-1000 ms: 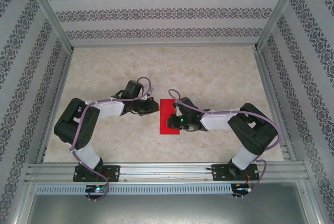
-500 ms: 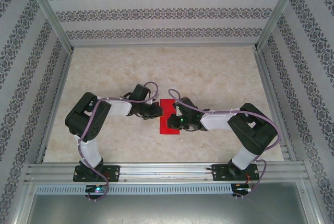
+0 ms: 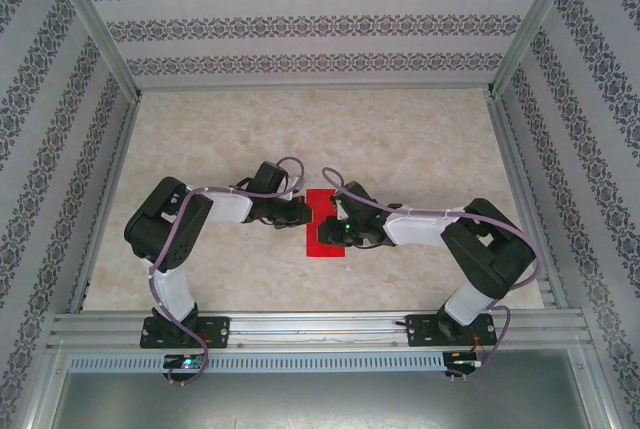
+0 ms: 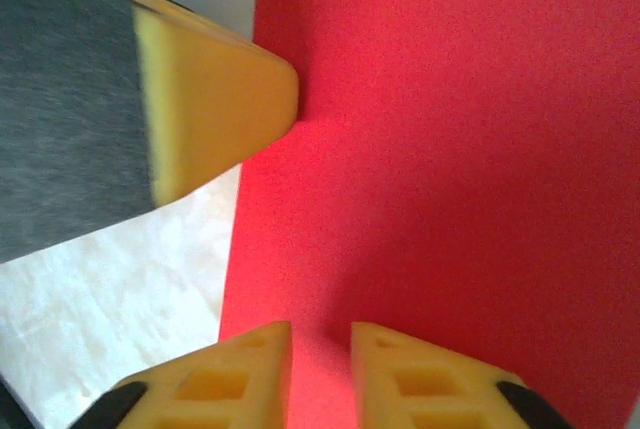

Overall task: Fold a paper plane with a square sheet of paper (fold left side to right side)
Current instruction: Fold the triangle a second time at the center of the table.

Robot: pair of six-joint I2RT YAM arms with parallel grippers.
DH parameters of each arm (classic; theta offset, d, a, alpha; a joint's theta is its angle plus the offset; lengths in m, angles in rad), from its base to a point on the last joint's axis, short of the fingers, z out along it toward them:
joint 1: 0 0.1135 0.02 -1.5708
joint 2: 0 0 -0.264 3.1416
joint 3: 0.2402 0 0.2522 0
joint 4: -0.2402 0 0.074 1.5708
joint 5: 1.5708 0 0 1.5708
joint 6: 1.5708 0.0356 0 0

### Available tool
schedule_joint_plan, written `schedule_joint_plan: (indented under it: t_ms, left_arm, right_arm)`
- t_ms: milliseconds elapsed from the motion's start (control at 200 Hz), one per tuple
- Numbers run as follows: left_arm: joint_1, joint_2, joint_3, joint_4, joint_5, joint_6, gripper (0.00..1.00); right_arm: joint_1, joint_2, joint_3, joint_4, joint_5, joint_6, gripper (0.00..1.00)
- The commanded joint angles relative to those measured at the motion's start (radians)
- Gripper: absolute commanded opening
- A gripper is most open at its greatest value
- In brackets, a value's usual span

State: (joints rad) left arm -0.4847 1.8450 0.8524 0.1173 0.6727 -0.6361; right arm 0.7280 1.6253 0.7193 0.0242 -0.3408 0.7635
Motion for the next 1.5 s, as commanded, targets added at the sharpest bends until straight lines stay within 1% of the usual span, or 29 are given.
schedule_joint_plan:
  t_ms: [0,290,415,595,1039,1239,1494]
  left_arm:
    - [-0.008,0.011,-0.050,-0.052,-0.069,0.015,0.00]
    - [-0.009,-0.006,-0.067,-0.048,-0.077,0.006,0.00]
    - [-0.008,-0.010,-0.069,-0.050,-0.079,0.009,0.00]
    - [-0.008,-0.012,-0.067,-0.052,-0.079,0.010,0.00]
    - [-0.008,-0.018,-0.066,-0.057,-0.084,0.012,0.00]
    - [-0.009,-0.017,-0.068,-0.055,-0.081,0.012,0.00]
    - [-0.009,-0.015,-0.067,-0.051,-0.080,0.012,0.00]
  right_arm:
    - [-0.028,-0.083,0.010,-0.055,0.019,-0.017,0.27]
    - [-0.112,-0.240,-0.139,-0.095,-0.008,0.025,0.42]
    - [-0.123,-0.267,-0.192,-0.093,-0.008,0.047,0.44]
    - [-0.118,-0.249,-0.221,-0.030,-0.060,0.080,0.43]
    - [-0.090,-0.164,-0.212,0.089,-0.100,0.130,0.42]
    - [-0.087,-0.148,-0.215,0.138,-0.119,0.150,0.36]
    - [-0.088,-0.146,-0.217,0.175,-0.134,0.166,0.36]
